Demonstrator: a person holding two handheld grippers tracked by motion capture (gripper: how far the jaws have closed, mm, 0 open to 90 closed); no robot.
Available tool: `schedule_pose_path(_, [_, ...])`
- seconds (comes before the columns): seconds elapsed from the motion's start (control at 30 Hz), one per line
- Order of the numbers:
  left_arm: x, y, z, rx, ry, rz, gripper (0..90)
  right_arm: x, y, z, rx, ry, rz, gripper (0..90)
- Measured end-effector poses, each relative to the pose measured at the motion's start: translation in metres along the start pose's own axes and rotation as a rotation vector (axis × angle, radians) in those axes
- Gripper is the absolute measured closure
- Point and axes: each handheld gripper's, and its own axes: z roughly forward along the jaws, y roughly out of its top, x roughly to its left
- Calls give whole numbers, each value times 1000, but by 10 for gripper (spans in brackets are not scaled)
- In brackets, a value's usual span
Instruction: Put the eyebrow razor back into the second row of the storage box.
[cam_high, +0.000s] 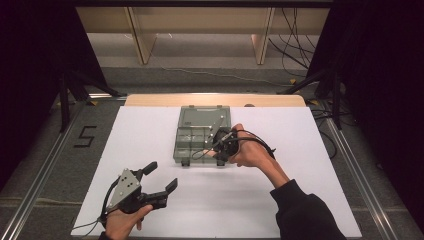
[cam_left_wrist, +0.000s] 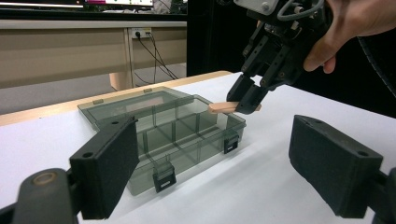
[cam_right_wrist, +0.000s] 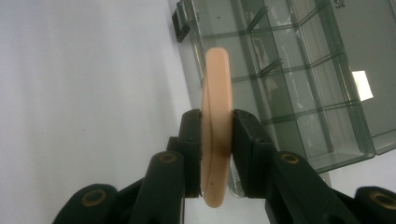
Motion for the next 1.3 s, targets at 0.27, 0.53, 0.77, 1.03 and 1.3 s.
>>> schedule_pose_path(0.27, [0,0,0,0,0,-4,158,-6,4,3,-2,-6,5,743])
schedule_pose_path(0.53, [0,0,0,-1,0,-4,158,-14,7,5,4,-21,14,743])
schedule_pose_path(0.77, [0,0,0,-5,-4,-3,158,-21,8,10,15,-26,24,743])
schedule_pose_path(1.03, [1,0,1,-20,-14,4,158,-25,12,15,17,-32,12,743])
schedule_pose_path(1.3, [0,0,0,-4,-2,-6,158,-29,20,23,38,-28,-2,743])
